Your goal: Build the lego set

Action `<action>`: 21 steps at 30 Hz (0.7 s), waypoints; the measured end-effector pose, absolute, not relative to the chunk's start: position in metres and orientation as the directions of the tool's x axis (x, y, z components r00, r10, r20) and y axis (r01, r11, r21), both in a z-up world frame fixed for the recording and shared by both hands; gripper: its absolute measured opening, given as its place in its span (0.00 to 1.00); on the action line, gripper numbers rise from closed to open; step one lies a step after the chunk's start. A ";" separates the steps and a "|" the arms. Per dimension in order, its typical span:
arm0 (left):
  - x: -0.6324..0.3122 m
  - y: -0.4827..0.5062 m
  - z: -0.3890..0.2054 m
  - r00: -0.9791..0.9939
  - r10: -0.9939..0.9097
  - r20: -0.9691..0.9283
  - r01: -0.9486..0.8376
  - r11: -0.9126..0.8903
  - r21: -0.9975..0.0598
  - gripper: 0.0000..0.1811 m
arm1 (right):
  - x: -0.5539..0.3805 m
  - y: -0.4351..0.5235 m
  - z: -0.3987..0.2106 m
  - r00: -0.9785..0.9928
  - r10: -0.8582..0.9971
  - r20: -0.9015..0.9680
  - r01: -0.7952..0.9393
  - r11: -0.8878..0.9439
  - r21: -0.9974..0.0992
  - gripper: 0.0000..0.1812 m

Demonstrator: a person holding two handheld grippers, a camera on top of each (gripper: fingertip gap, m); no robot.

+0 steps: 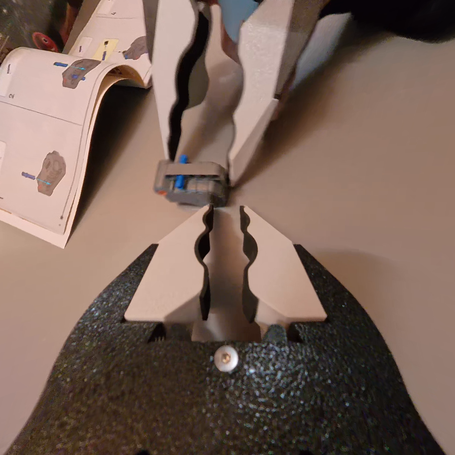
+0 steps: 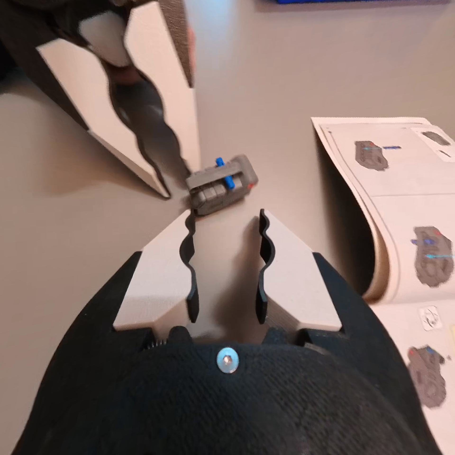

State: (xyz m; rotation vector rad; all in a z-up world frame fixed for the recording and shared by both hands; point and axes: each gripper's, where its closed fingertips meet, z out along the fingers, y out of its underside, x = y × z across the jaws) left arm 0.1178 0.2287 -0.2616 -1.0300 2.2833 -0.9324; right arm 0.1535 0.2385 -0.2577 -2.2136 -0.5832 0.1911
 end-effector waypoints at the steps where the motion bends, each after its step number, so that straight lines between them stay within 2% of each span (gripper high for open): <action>1: 0.117 0.225 -0.261 -0.625 -0.770 -0.128 -0.456 0.492 -0.742 0.10 | 0.160 0.237 -0.259 0.889 0.455 0.047 0.331 -0.569 -0.753 0.26; 6: 0.120 0.233 -0.256 -0.594 -0.789 -0.156 -0.450 0.487 -0.748 0.13 | 0.166 0.225 -0.257 0.880 0.470 -0.065 0.258 -0.589 -0.766 0.27; 10: 0.128 0.250 -0.244 -0.509 -0.848 -0.148 -0.442 0.405 -0.801 0.15 | 0.159 0.233 -0.244 0.892 0.442 -0.092 0.190 -0.553 -0.811 0.31; 12: 0.138 0.263 -0.242 -0.427 -0.895 -0.131 -0.463 0.341 -0.818 0.23 | 0.154 0.240 -0.240 0.907 0.415 -0.071 0.177 -0.529 -0.830 0.32; 15: 0.144 0.261 -0.249 -0.423 -0.901 -0.098 -0.509 0.326 -0.797 0.34 | 0.152 0.249 -0.240 0.927 0.374 0.030 0.232 -0.510 -0.828 0.32; 21: 0.144 0.243 -0.252 -0.502 -0.852 -0.149 -0.470 0.412 -0.781 0.30 | 0.148 0.244 -0.258 0.878 0.452 0.155 0.402 -0.523 -0.751 0.20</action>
